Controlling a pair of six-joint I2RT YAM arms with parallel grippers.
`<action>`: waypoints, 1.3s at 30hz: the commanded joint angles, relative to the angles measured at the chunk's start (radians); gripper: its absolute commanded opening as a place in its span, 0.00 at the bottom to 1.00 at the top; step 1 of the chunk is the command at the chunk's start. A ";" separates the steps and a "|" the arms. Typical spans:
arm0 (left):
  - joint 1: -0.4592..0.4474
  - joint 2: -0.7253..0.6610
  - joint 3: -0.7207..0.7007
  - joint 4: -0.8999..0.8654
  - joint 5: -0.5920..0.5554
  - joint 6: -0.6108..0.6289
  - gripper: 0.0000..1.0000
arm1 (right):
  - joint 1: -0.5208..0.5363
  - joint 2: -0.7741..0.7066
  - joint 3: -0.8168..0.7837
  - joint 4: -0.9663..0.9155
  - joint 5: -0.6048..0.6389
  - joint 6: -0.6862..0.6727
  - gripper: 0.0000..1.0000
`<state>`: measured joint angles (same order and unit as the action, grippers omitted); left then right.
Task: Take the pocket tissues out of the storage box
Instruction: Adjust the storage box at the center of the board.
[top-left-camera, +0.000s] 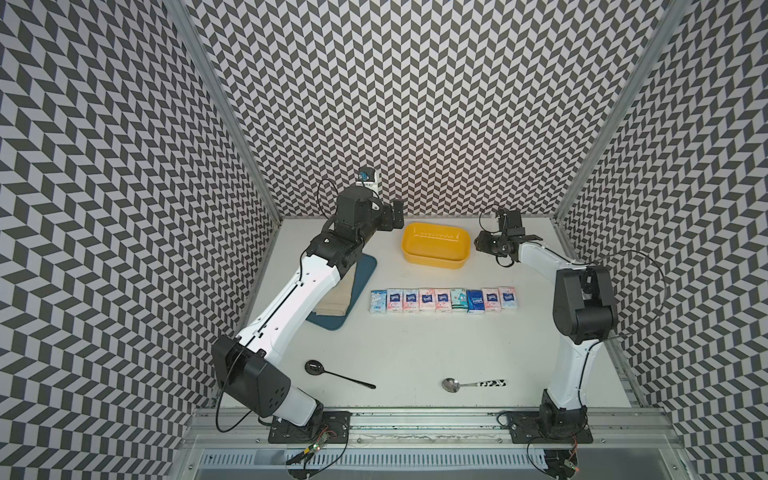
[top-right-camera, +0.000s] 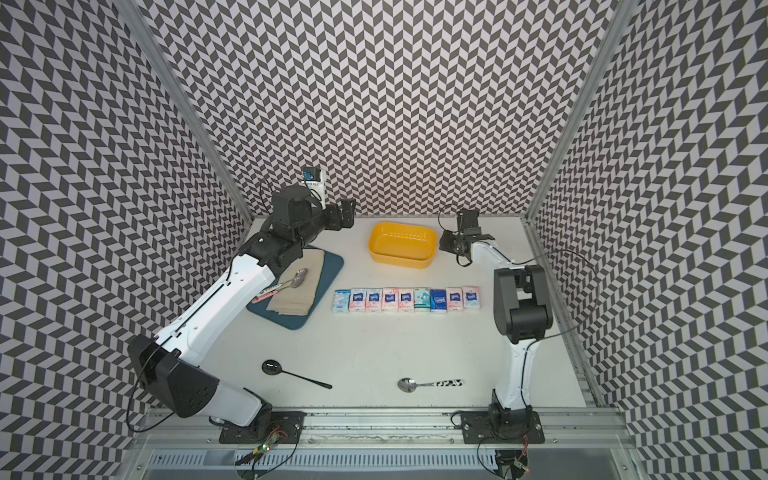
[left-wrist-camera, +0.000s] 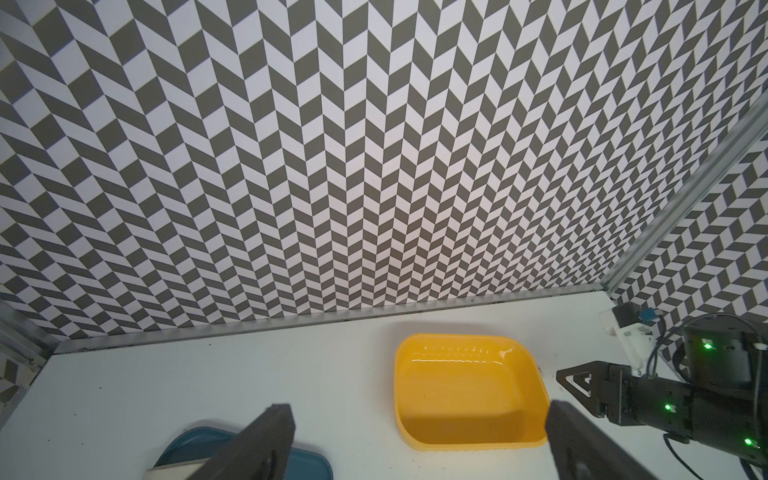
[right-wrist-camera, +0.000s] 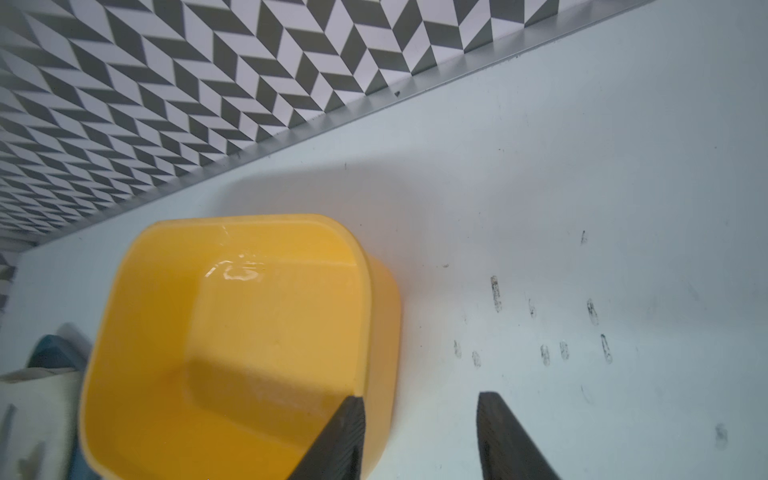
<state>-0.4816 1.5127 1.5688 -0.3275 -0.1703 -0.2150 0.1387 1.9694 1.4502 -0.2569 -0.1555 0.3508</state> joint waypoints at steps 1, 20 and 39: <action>0.007 -0.024 -0.016 0.019 0.002 0.000 0.99 | 0.062 -0.134 -0.103 0.065 -0.042 0.027 0.55; 0.007 -0.068 -0.059 0.033 0.027 -0.015 0.99 | 0.246 -0.157 -0.365 0.359 -0.081 0.419 0.60; 0.014 -0.072 -0.047 0.022 0.014 -0.008 0.99 | 0.207 -0.062 -0.268 0.386 -0.003 0.525 0.62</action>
<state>-0.4740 1.4696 1.5127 -0.3157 -0.1596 -0.2283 0.3550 1.8900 1.1488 0.0834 -0.1772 0.8593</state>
